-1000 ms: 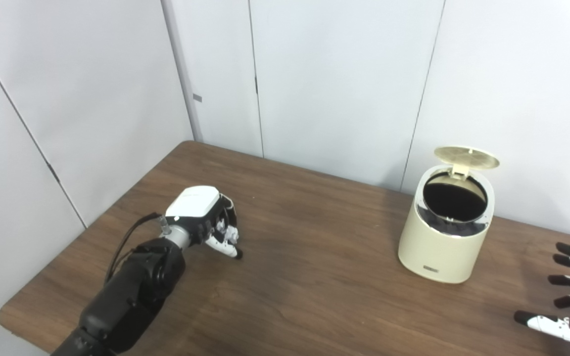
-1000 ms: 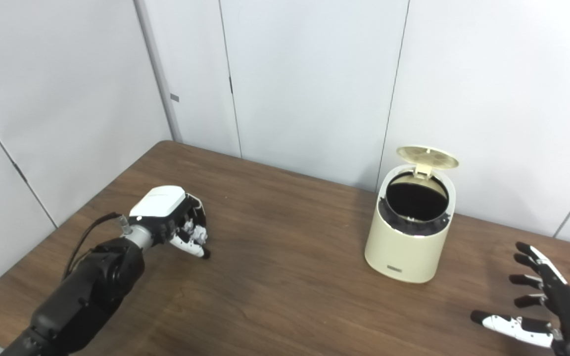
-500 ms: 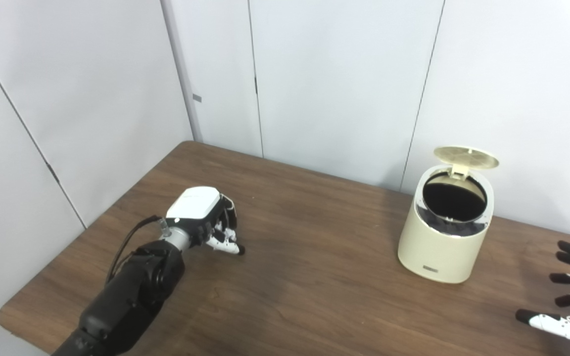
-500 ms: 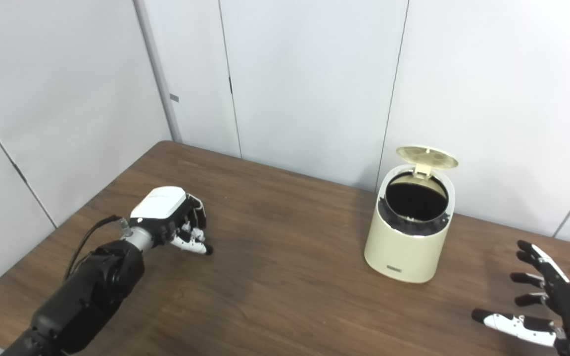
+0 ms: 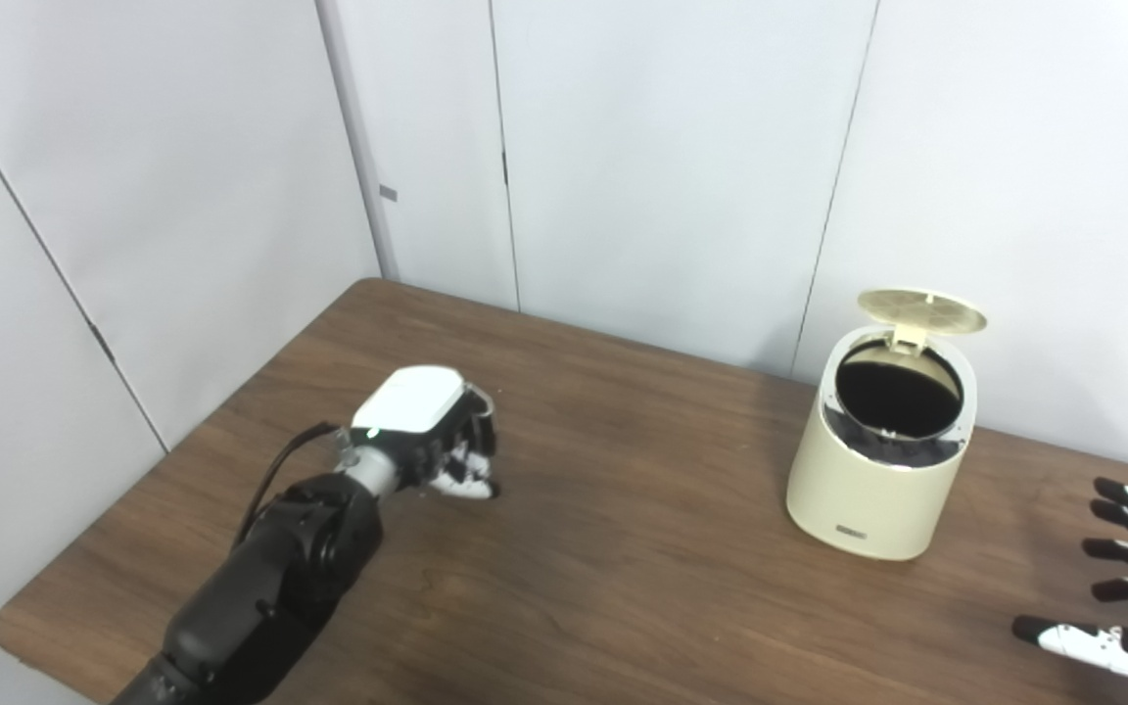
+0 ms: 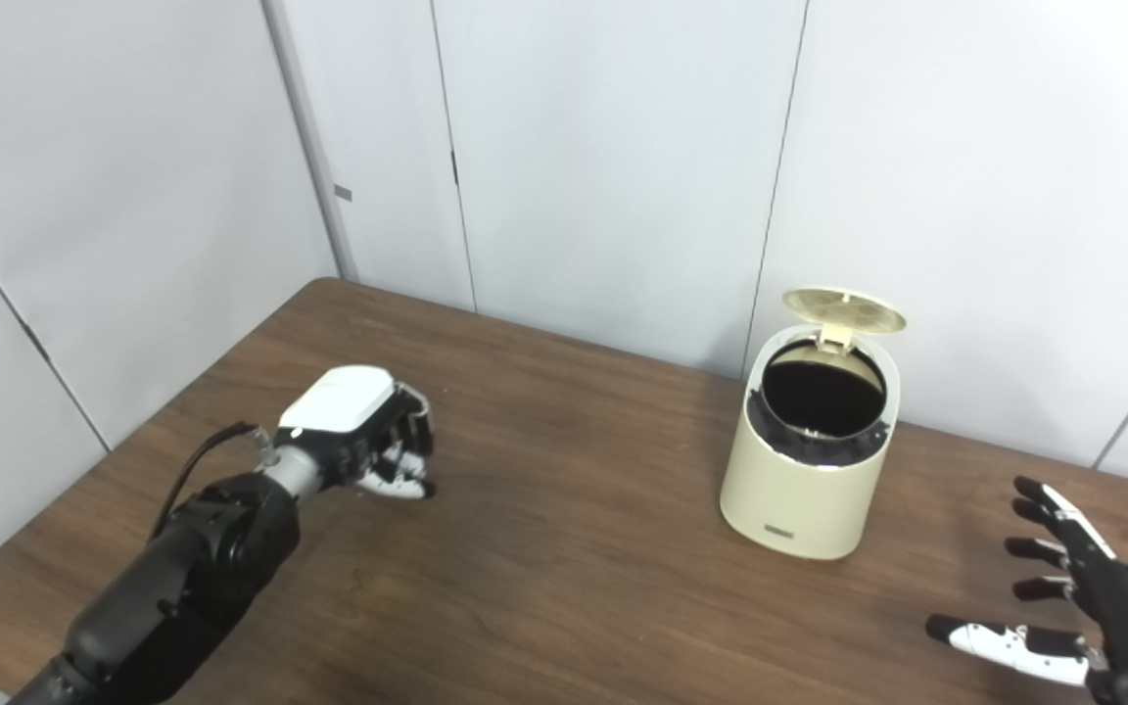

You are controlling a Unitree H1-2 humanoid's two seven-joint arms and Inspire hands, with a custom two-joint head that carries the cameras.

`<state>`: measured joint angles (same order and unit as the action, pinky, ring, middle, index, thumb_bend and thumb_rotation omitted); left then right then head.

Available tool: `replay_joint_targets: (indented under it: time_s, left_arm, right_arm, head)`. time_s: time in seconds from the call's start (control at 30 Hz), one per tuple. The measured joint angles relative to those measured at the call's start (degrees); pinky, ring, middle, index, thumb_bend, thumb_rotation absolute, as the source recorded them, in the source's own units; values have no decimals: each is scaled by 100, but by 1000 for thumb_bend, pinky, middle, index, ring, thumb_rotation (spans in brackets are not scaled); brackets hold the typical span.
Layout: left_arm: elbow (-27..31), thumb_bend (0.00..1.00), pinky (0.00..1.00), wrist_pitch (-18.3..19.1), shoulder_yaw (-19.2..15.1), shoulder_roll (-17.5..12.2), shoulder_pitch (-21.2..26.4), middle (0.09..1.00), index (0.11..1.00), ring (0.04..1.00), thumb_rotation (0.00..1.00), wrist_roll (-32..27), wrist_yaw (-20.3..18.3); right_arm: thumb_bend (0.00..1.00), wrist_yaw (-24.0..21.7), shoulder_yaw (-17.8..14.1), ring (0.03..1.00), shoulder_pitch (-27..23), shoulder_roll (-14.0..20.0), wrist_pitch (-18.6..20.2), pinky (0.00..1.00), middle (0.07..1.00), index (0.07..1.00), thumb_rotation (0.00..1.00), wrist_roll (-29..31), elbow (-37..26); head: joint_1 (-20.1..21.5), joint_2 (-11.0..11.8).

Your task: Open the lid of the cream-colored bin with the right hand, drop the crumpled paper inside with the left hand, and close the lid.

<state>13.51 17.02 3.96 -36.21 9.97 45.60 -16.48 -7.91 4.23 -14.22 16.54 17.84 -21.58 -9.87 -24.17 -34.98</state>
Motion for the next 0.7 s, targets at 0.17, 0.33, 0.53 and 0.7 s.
replay_joint_targets:
  time_s: [0.17,0.33,0.53,0.7]
  left_arm:
    - [148,503,370,1,-2,-32,221,495,491,408,0,110,-262]
    - [227,502,342,-40,-44,-65,322,485,504,392,0,120,-407]
    - [363,498,326,-118,-84,-96,437,477,524,369,0,108,-491]
    - [541,498,294,-303,-3,-159,834,454,513,356,0,105,-737]
  right_arm:
    - [795,0,-3,773,-3,-45,70,611,884,900,26,-10,-3]
    - [798,1,-4,770,-3,-61,93,606,881,899,34,-13,-3]
    - [804,10,-8,768,-3,-104,94,611,880,896,20,-12,-3]
    - [810,22,-12,774,-30,-211,94,638,880,900,15,10,34]
  head:
    - [0,0]
    - [9,17]
    - [158,61]
    - [448,105]
